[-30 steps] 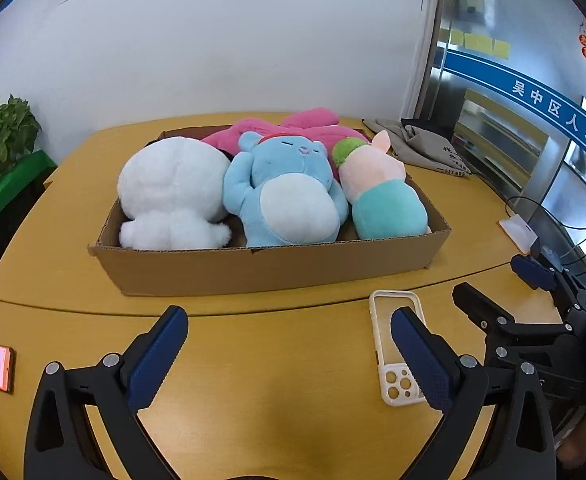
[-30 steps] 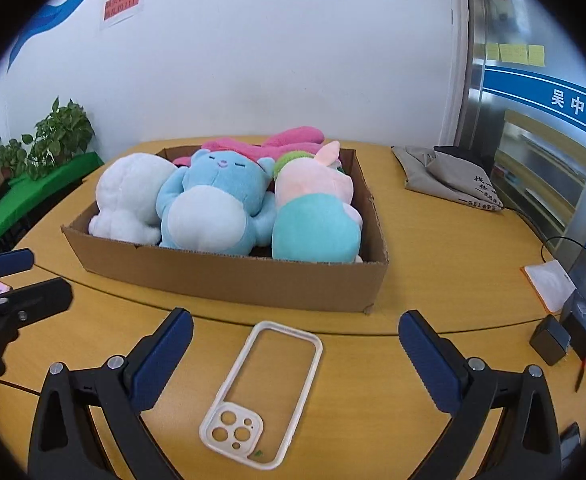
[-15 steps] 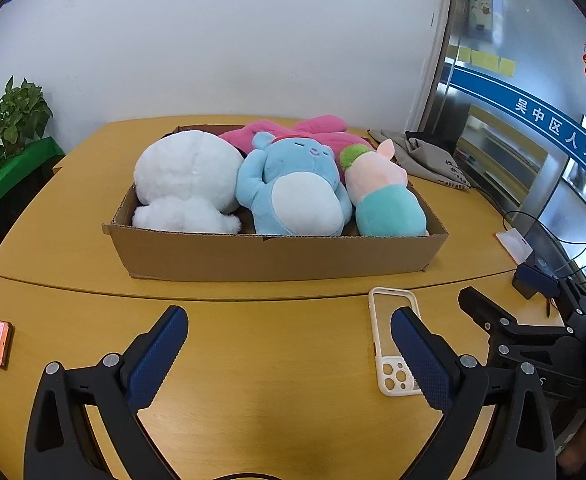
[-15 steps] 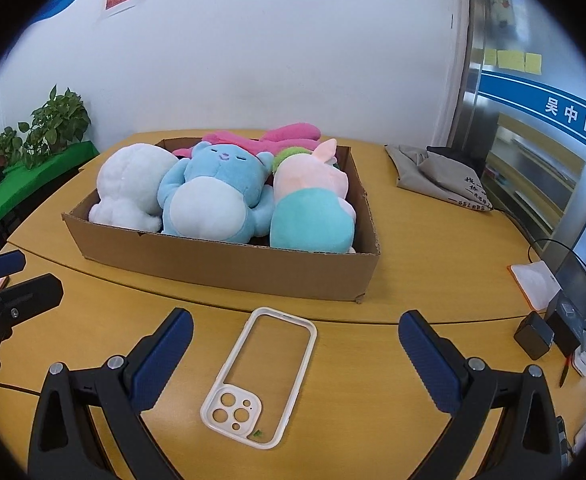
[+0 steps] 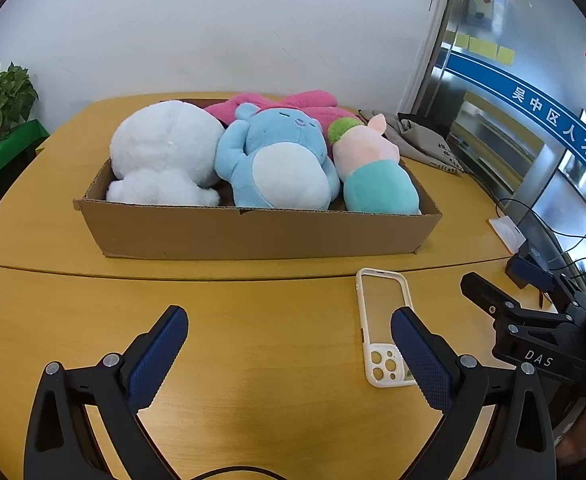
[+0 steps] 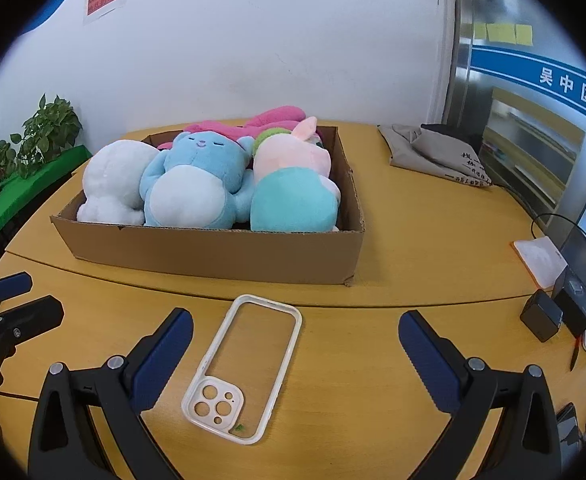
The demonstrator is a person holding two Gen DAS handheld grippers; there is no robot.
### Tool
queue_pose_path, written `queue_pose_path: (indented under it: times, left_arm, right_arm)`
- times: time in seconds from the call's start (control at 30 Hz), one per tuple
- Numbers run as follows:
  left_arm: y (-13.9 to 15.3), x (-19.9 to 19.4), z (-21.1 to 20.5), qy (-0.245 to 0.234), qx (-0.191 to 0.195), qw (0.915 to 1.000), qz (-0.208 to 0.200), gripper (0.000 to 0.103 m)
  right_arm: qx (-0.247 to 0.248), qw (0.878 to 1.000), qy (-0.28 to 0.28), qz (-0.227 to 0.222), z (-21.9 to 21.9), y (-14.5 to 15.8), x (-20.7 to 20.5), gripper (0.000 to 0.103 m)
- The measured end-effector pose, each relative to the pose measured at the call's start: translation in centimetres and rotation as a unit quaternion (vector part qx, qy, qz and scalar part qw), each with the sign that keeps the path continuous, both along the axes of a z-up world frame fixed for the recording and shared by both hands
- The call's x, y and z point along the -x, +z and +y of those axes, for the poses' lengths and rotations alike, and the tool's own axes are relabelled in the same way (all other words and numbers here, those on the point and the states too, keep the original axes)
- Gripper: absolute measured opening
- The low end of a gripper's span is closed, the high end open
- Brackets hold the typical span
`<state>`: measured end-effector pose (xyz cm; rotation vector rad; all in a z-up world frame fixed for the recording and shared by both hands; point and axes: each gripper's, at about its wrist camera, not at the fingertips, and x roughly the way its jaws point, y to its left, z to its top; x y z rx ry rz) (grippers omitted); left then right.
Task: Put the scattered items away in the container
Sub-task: 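Withdraw both tools and move them toward the clear phone case, then close the left tool on the phone case rim while the right tool pinches it too, then lift the phone case over the box and drop it onto the plush toys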
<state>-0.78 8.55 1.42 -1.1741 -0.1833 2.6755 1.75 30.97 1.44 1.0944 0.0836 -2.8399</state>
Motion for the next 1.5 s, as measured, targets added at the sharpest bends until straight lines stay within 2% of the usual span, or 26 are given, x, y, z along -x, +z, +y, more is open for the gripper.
queue_pose_path:
  times: [0.13, 0.33, 0.4, 0.47, 0.53, 0.63, 0.7, 0.73, 0.77, 0.9, 0.93, 0.97, 1.0, 1.13, 1.23, 1.4, 1.5]
  left_arm:
    - [-1.5, 1.0, 1.5, -0.026, -0.002, 0.9993, -0.028, 0.102]
    - [-4.9, 3.2, 4.8, -0.073, -0.004, 0.9943, -0.077, 0.094]
    - [-6.2, 4.2, 5.9, -0.078, 0.004, 0.9923, -0.096, 0.085]
    - [-7.4, 5.0, 6.8, -0.079, 0.004, 0.9899, -0.118, 0.073]
    - [-8.4, 5.6, 7.7, -0.084, 0.002, 0.9873, -0.134, 0.066]
    - [-9.2, 6.0, 8.9, -0.09, 0.011, 0.9858, -0.142, 0.051]
    - [-9.1, 6.0, 9.6, -0.097, 0.019, 0.9853, -0.139, 0.032]
    - [-9.0, 6.0, 9.8, -0.101, 0.018, 0.9846, -0.141, 0.014]
    - [-9.0, 5.9, 9.9, -0.101, 0.017, 0.9847, -0.141, 0.009]
    - [-8.9, 5.7, 10.0, -0.101, 0.017, 0.9855, -0.135, 0.006]
    - [-8.8, 5.5, 10.0, -0.101, 0.018, 0.9856, -0.134, 0.006]
    - [-8.8, 5.4, 10.1, -0.102, 0.021, 0.9856, -0.133, 0.006]
    - [-8.6, 5.2, 10.0, -0.101, 0.024, 0.9859, -0.131, 0.006]
    - [-7.9, 4.4, 8.6, -0.101, 0.017, 0.9881, -0.115, 0.006]
    - [-5.1, 4.5, 7.0, -0.098, 0.01, 0.9916, -0.083, 0.006]
    - [-0.2, 4.7, 4.3, -0.092, -0.001, 0.9954, -0.029, 0.006]
    - [3.1, 6.6, 2.5, -0.084, 0.004, 0.9965, 0.008, 0.006]
  right_arm:
    - [0.014, 0.999, -0.014, -0.033, 1.7, -2.0, 1.2, 0.103]
    - [0.054, 0.994, -0.016, -0.093, 3.1, -6.5, 4.3, 0.093]
    - [0.06, 0.992, -0.018, -0.109, 3.1, -7.8, 5.4, 0.087]
    - [0.056, 0.991, -0.018, -0.123, 2.9, -8.9, 6.5, 0.075]
    - [0.054, 0.99, -0.019, -0.131, 2.7, -9.7, 7.2, 0.075]
    - [0.03, 0.991, -0.02, -0.125, 2.0, -9.7, 7.5, 0.072]
    - [0.017, 0.992, -0.017, -0.123, 1.7, -9.8, 7.5, 0.064]
    - [0.01, 0.993, -0.016, -0.12, 1.5, -9.8, 7.3, 0.056]
    - [0.012, 0.993, -0.011, -0.118, 1.4, -9.8, 7.1, 0.048]
    - [0.014, 0.994, -0.009, -0.11, 1.1, -9.8, 5.9, 0.034]
    - [0.017, 0.994, -0.002, -0.112, 0.8, -9.8, 5.8, 0.027]
    - [0.021, 0.993, 0.007, -0.114, 0.5, -9.7, 5.7, 0.012]
    - [0.024, 0.993, 0.015, -0.116, 0.2, -9.7, 5.5, 0.01]
    - [0.04, 0.992, 0.022, -0.115, -0.3, -9.1, 5.1, 0.009]
    - [0.055, 0.994, 0.031, -0.09, -0.9, -7.0, 4.5, 0.009]
    - [0.049, 0.997, 0.058, -0.02, -3.6, -0.7, 5.6, 0.009]
    - [0.039, 0.996, 0.079, 0.018, -5.6, 3.2, 7.5, 0.009]
